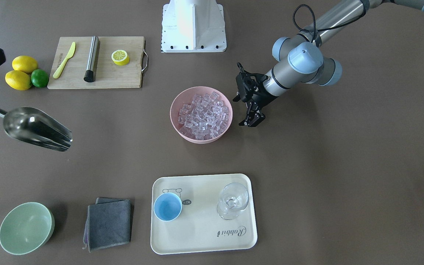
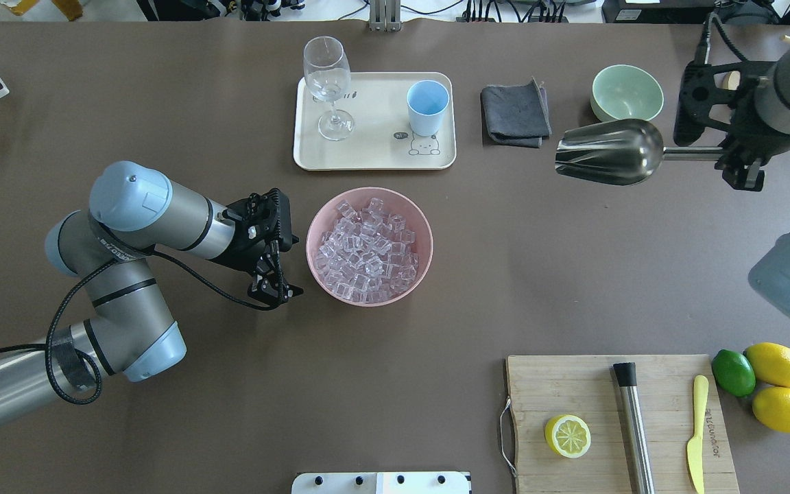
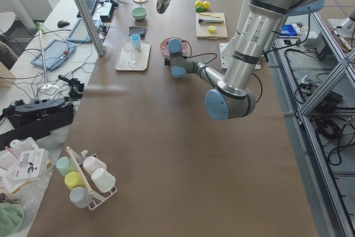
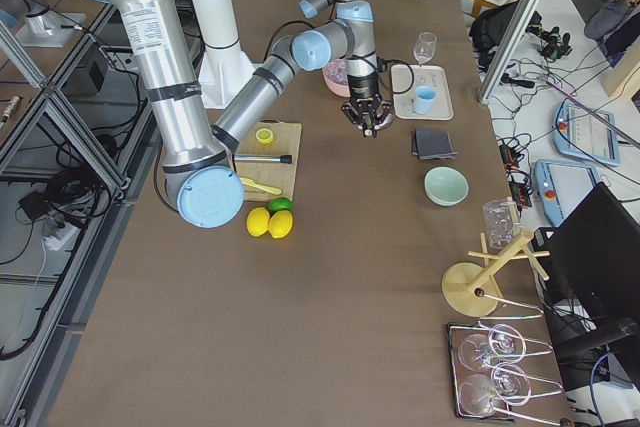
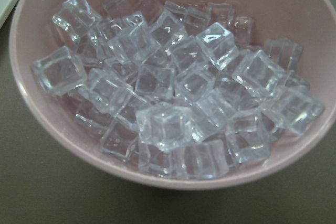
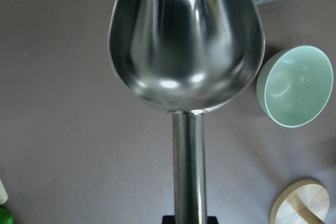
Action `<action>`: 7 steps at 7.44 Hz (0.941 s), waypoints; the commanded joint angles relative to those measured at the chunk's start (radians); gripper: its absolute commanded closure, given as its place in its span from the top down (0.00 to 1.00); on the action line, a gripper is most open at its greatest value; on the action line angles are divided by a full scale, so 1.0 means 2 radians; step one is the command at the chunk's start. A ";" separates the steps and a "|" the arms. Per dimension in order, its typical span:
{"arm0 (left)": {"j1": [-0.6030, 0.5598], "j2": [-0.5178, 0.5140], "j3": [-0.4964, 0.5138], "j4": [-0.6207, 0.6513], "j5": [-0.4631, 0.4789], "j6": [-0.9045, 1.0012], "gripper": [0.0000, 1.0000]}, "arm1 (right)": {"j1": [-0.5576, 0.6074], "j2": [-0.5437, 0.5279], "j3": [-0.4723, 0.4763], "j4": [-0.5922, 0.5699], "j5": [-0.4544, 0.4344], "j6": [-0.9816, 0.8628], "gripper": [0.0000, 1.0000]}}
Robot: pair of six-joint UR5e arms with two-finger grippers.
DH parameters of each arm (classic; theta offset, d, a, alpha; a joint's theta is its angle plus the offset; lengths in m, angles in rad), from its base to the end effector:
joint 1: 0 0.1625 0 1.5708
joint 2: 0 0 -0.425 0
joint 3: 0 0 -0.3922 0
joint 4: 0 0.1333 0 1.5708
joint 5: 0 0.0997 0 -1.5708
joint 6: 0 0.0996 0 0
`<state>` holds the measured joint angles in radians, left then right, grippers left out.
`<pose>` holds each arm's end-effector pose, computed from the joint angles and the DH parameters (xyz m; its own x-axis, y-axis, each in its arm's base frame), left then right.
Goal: Put ice in cup with scoop
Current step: 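Lift the metal scoop with the right gripper and carry it toward the bowl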
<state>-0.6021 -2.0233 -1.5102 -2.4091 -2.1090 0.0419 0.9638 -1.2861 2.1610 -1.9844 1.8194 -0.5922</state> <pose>0.4992 -0.4428 0.3295 0.0765 0.9883 -0.1316 -0.2788 0.1479 0.9489 -0.1976 -0.4752 0.3115 0.3236 -0.9439 -0.0656 0.8333 0.2514 0.4923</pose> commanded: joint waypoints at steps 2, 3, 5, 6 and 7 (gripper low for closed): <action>0.010 -0.005 0.005 -0.001 0.023 0.000 0.98 | -0.067 0.089 0.032 -0.128 -0.008 0.005 0.00; 0.010 -0.005 0.003 -0.005 0.023 0.001 0.98 | -0.071 0.101 0.029 -0.131 -0.010 0.006 0.00; 0.020 -0.005 0.006 -0.017 0.056 0.001 0.98 | -0.095 0.128 0.003 -0.135 -0.012 0.028 0.00; 0.035 -0.006 0.006 -0.021 0.098 0.000 0.98 | -0.106 0.155 -0.013 -0.156 -0.018 0.027 0.00; 0.038 -0.007 0.008 -0.020 0.101 0.000 0.98 | -0.116 0.169 -0.021 -0.158 -0.018 0.031 0.00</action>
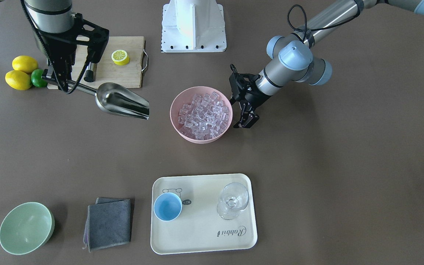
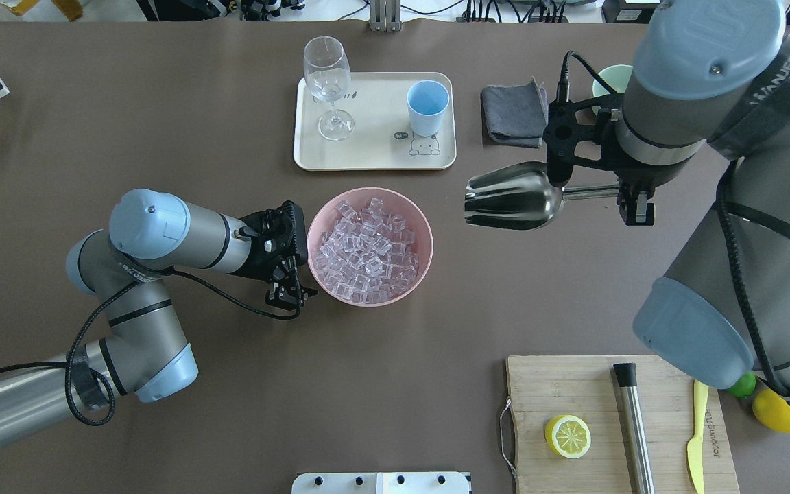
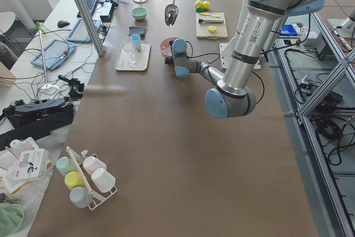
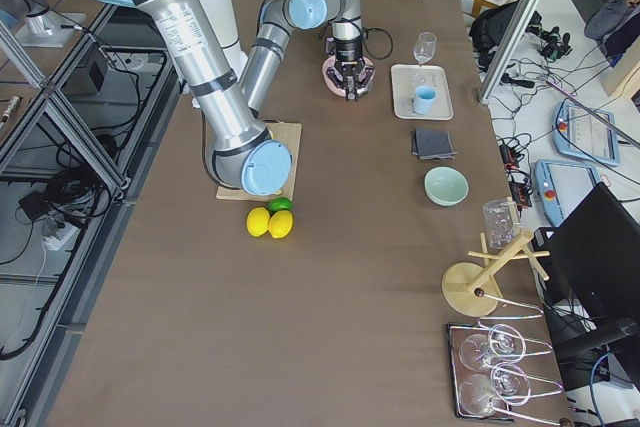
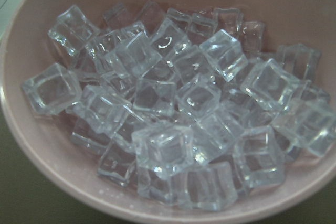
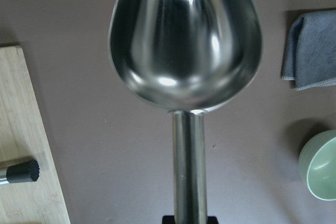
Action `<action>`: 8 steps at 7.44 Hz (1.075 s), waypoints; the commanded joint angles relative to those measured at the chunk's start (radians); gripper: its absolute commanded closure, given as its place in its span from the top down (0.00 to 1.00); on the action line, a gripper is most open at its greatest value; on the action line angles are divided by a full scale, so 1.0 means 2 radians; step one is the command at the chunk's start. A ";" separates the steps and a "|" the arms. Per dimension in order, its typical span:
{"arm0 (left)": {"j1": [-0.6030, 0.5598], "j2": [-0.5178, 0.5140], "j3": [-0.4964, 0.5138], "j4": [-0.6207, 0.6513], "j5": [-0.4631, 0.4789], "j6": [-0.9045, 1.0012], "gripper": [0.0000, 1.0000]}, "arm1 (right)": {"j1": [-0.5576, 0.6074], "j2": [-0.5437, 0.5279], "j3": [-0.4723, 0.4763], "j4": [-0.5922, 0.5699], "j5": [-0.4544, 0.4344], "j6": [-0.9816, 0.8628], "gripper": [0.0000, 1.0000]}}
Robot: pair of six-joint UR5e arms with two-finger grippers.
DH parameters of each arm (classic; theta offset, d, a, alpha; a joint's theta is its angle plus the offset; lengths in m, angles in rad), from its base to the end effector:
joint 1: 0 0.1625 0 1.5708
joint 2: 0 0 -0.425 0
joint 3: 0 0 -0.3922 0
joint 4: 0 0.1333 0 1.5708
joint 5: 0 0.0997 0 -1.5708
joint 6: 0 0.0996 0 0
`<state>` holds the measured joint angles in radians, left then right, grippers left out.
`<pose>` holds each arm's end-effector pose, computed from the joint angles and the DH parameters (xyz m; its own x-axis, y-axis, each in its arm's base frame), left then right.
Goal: Put ice in cup with scoop
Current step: 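Lift the metal scoop with the right gripper and carry it toward the bowl, then lower the scoop into the pink bowl beside the left gripper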
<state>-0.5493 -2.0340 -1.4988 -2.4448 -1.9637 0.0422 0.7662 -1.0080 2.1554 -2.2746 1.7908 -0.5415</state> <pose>0.5219 -0.4311 0.3258 0.1599 0.9843 -0.0748 -0.2636 0.1156 0.9577 -0.2971 -0.4407 0.2094 0.1866 -0.9810 -0.0523 0.8717 0.1408 0.4694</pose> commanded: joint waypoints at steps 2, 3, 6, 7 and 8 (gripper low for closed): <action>0.012 -0.003 0.012 -0.002 0.028 -0.001 0.98 | -0.020 0.090 -0.051 -0.062 -0.003 0.012 0.00; 0.009 -0.002 0.012 -0.003 0.025 0.000 0.98 | -0.026 0.107 -0.083 -0.064 -0.004 0.015 0.00; 0.002 -0.002 0.012 -0.003 0.021 0.000 0.98 | -0.053 0.142 -0.137 -0.070 -0.015 0.029 0.00; 0.002 -0.001 0.012 -0.003 0.019 0.000 0.98 | -0.062 0.159 -0.147 -0.092 -0.021 0.031 0.00; 0.002 -0.002 0.012 -0.003 0.019 0.000 0.98 | -0.070 0.173 -0.156 -0.105 -0.028 0.034 0.00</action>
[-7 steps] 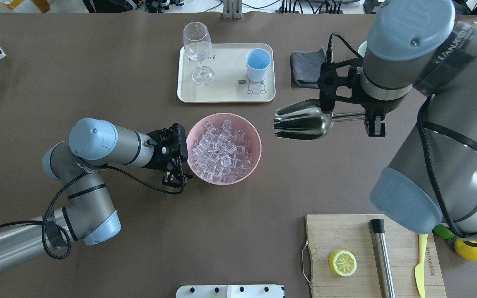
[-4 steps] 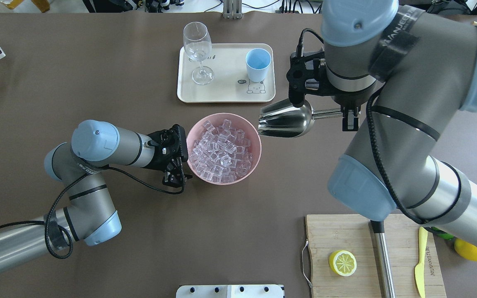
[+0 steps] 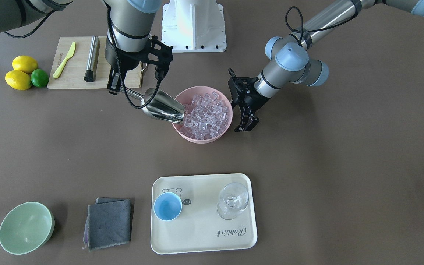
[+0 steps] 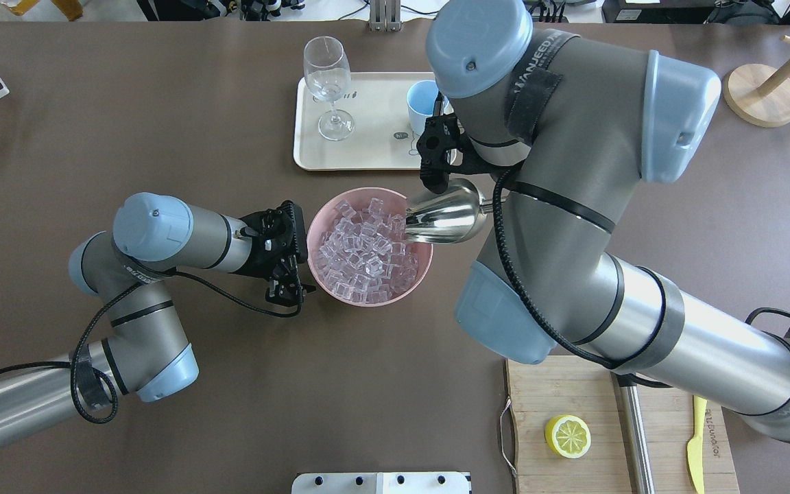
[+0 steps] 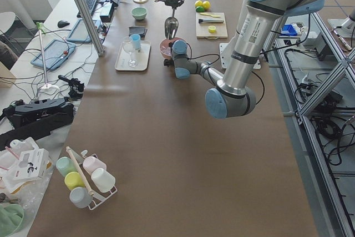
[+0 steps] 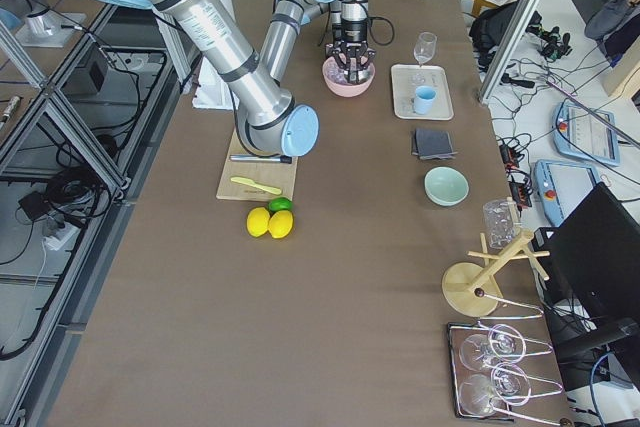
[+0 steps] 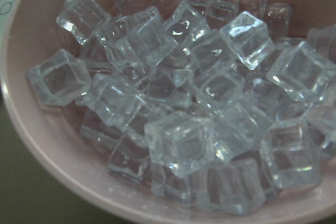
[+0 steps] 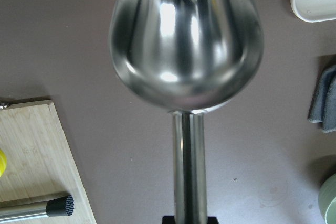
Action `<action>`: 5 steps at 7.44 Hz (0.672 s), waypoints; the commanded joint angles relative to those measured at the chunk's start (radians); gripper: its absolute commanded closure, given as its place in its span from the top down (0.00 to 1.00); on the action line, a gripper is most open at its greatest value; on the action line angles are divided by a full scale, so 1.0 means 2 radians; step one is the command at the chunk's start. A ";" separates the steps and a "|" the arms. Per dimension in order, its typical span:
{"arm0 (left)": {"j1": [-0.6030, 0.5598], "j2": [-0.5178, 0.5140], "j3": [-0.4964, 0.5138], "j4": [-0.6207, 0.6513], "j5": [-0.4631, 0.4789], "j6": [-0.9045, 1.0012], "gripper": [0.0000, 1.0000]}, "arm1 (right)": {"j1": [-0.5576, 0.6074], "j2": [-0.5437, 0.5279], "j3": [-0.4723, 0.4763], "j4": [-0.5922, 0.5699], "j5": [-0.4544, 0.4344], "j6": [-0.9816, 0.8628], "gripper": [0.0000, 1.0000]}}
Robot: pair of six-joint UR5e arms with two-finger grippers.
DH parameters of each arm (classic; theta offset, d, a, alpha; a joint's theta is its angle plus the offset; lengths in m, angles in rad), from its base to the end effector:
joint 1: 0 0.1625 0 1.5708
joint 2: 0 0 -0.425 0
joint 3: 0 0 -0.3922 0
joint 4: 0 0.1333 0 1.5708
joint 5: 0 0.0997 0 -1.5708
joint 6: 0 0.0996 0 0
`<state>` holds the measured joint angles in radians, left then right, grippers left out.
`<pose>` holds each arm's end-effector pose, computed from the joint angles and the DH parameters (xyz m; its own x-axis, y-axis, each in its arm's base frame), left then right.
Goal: Put ice in cup with scoop
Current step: 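Lower the scoop into the pink bowl beside the left gripper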
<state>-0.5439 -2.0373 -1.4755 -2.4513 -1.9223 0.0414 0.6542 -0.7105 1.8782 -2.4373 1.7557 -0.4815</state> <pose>0.5278 -0.4349 0.3345 0.1948 0.9784 -0.0686 -0.2767 0.1219 0.9532 -0.4064 -0.4565 0.1428 0.1408 -0.9899 0.0182 0.9286 0.1385 0.3442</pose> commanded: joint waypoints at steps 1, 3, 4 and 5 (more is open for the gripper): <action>-0.001 0.000 0.000 0.000 -0.001 0.000 0.98 | -0.022 0.024 -0.025 -0.024 -0.018 0.005 0.00; -0.001 -0.002 -0.002 0.000 -0.001 0.000 0.98 | -0.029 0.025 -0.041 -0.025 -0.028 0.008 0.00; -0.001 -0.001 -0.002 0.000 -0.005 0.000 0.98 | -0.031 0.025 -0.046 -0.023 -0.031 0.009 0.00; -0.001 -0.001 -0.003 0.000 -0.008 0.000 0.98 | -0.035 0.025 -0.053 -0.021 -0.033 0.011 0.00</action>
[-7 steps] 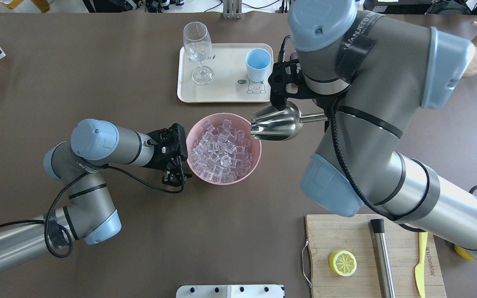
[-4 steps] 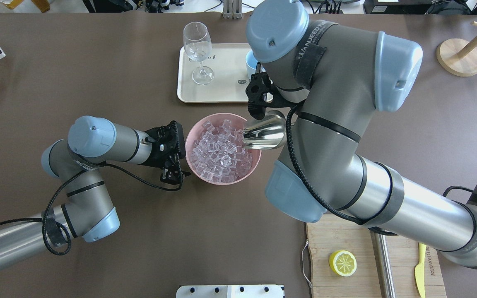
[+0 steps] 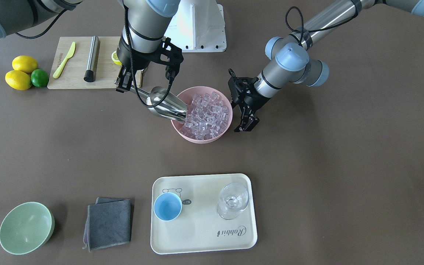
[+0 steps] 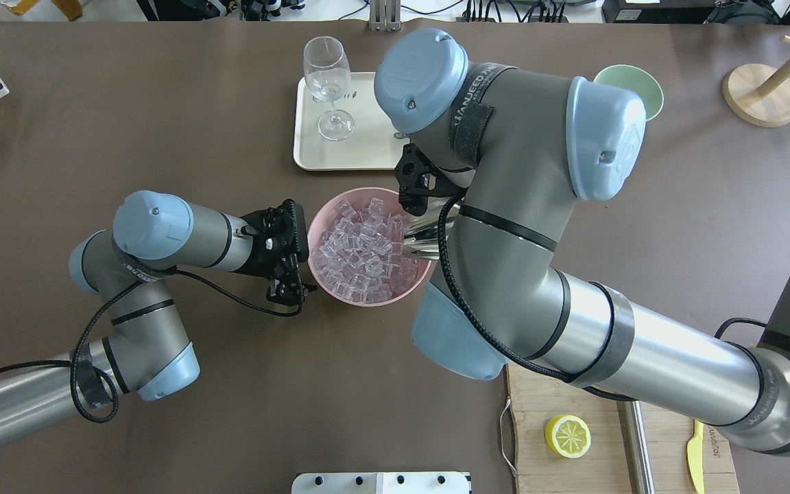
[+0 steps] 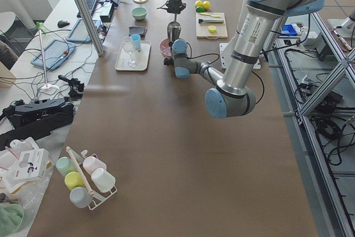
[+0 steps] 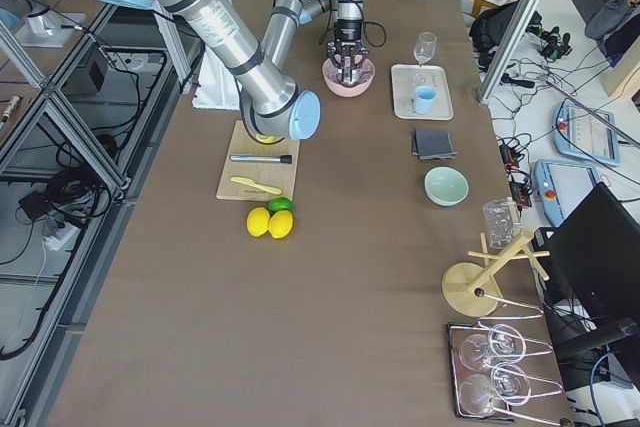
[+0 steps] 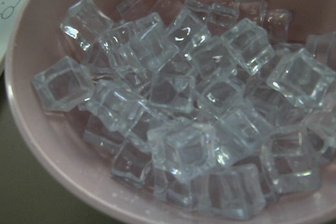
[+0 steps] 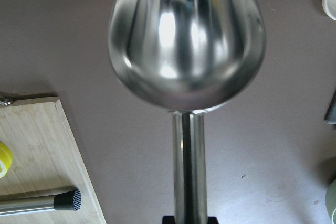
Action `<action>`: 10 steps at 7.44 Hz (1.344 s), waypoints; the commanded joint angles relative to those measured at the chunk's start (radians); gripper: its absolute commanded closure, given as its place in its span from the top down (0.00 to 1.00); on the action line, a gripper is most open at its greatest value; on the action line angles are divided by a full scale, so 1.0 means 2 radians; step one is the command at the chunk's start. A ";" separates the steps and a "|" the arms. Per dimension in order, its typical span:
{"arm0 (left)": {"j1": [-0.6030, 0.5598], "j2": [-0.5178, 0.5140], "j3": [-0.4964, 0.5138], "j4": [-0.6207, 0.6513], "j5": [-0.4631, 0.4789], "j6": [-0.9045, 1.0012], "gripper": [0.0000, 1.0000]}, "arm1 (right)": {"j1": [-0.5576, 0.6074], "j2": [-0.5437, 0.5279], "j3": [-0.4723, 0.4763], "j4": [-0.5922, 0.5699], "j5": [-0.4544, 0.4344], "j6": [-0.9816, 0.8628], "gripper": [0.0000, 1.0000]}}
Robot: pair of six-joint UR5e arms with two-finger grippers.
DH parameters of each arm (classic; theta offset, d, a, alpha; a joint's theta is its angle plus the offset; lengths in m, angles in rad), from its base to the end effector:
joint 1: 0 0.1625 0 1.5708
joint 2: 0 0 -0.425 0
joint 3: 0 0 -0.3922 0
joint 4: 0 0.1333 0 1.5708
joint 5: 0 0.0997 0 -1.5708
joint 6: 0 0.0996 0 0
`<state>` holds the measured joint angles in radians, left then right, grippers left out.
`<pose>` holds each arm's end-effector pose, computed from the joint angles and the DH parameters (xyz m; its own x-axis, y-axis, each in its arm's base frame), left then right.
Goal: Put ice in cup with scoop
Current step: 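Lower the scoop into the pink bowl beside the left gripper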
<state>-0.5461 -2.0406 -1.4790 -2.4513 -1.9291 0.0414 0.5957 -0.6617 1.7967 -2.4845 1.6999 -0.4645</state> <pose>0.5269 -0.4353 0.3305 0.1901 0.9794 -0.0683 -0.2707 0.1191 0.9553 -0.4455 -0.4475 0.1426 0.1148 -0.9933 0.0140 0.9608 0.1146 0.2525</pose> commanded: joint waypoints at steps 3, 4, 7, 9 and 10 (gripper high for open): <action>0.000 0.000 -0.003 0.000 -0.013 0.000 0.98 | -0.010 0.002 -0.025 0.013 -0.005 0.013 0.00; 0.000 0.000 -0.003 0.000 -0.012 0.000 0.98 | -0.013 0.003 -0.034 0.017 -0.006 0.020 0.00; 0.001 0.000 -0.003 0.000 -0.013 0.000 0.98 | -0.021 0.017 -0.045 0.017 -0.015 0.022 0.00; 0.001 0.000 -0.003 0.000 -0.013 0.000 0.98 | -0.032 0.025 -0.050 0.017 -0.026 0.042 0.00; 0.001 0.000 -0.003 0.000 -0.013 0.000 0.98 | -0.037 0.032 -0.057 0.017 -0.028 0.043 0.00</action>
<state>-0.5446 -2.0402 -1.4849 -2.4513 -1.9542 0.0414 0.5396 -0.6186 1.7009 -2.4498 1.6577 -0.3977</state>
